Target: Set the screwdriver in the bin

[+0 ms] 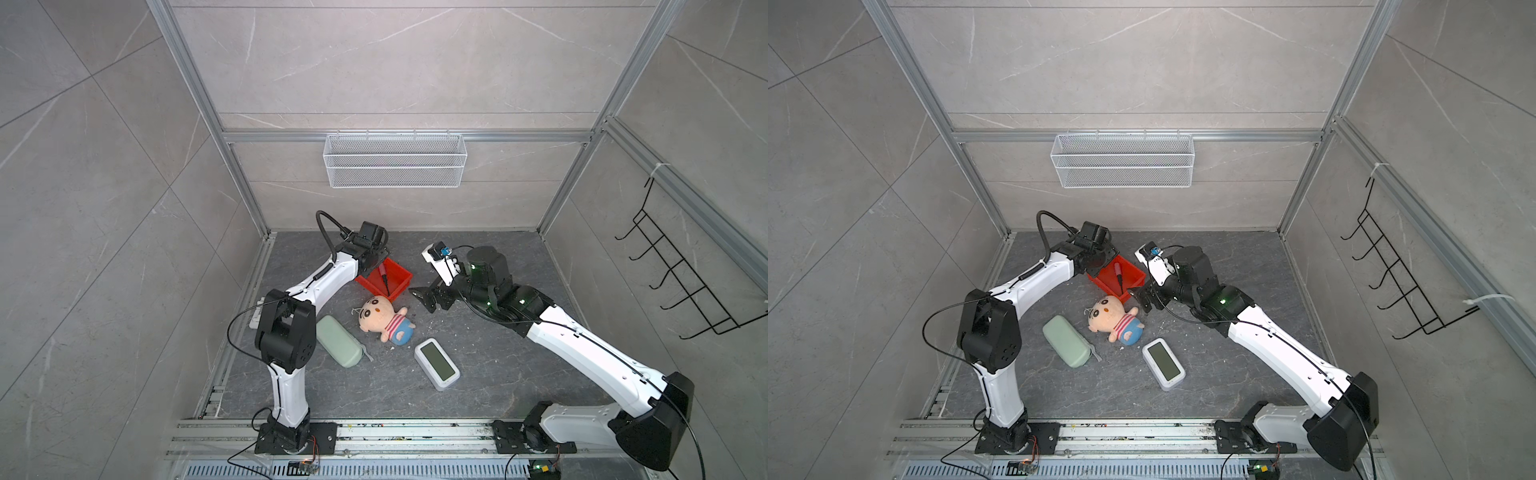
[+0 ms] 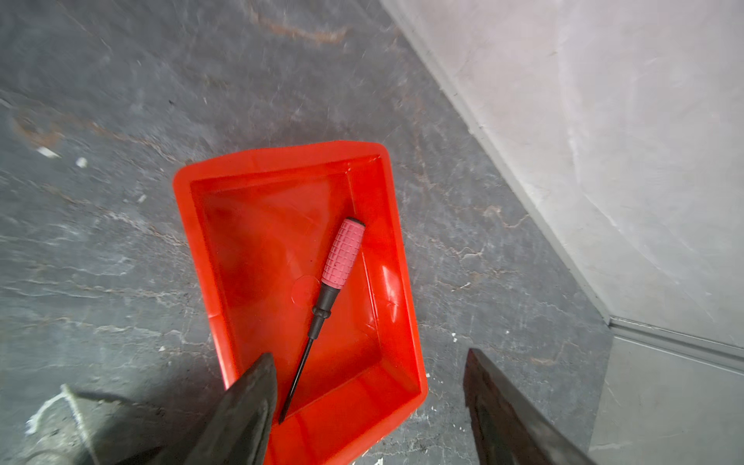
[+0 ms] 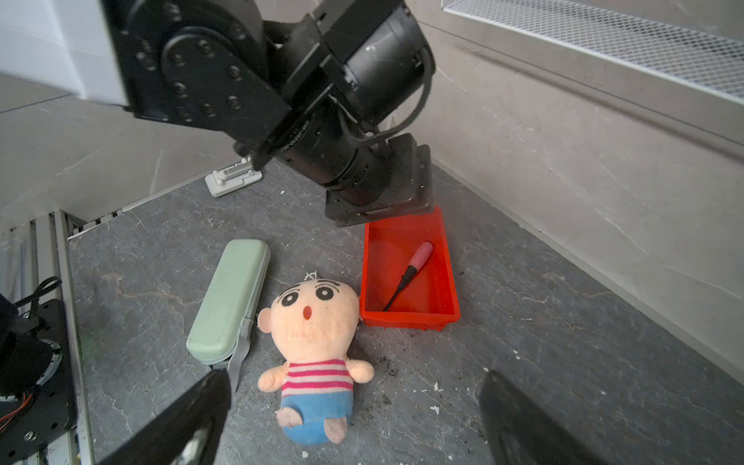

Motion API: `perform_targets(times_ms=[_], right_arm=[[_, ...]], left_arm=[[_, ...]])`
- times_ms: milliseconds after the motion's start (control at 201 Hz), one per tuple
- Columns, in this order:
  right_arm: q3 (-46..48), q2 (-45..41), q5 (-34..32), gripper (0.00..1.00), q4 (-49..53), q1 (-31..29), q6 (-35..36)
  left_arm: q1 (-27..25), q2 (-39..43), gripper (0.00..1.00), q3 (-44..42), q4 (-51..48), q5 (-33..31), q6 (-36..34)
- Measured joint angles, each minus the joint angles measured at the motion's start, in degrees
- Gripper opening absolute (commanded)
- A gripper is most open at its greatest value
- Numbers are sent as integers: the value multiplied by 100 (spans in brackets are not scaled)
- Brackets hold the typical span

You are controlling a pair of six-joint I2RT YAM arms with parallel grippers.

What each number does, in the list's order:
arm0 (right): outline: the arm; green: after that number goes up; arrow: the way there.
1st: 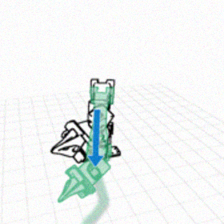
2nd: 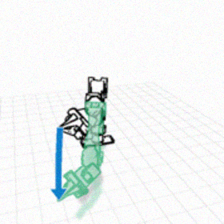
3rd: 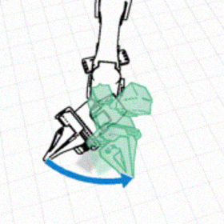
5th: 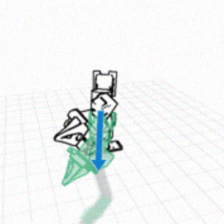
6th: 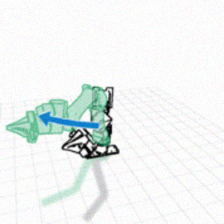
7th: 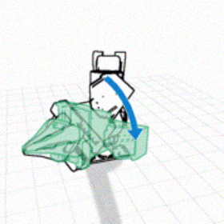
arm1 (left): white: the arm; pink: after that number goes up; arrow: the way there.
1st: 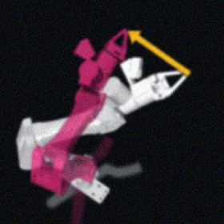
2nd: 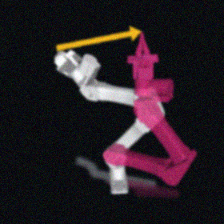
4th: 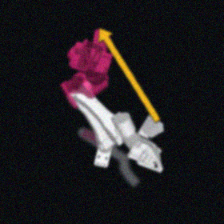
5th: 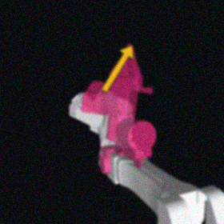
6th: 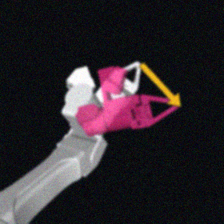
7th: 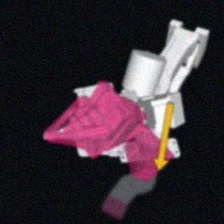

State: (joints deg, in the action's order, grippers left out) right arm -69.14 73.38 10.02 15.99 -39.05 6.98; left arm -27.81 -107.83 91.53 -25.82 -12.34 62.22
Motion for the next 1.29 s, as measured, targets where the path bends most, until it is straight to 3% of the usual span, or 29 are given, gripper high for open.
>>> perform_targets(times_ms=[199, 573, 842, 1101, 1290], right_arm=[[256, -284, -404, 99, -323, 0, -109], [1235, -1069, -1506, 99, -944, 20, -315], [2197, -1462, -2151, 99, -1460, 605, -332], [3388, -1613, -2645, 99, -2111, 1792, -490], [4109, -1410, -2977, 99, -2837, 2175, -514]], left_arm=[[-120, 772, 85, -643, 330, -350, -811], [-160, 2522, 83, -3154, 2227, -678, -3185], [-63, 3475, 89, -4594, 3178, -1014, -4684], [820, 4024, 92, -6192, 4297, -857, -5707], [1733, 4057, 99, -7082, 5038, -599, -6081]])
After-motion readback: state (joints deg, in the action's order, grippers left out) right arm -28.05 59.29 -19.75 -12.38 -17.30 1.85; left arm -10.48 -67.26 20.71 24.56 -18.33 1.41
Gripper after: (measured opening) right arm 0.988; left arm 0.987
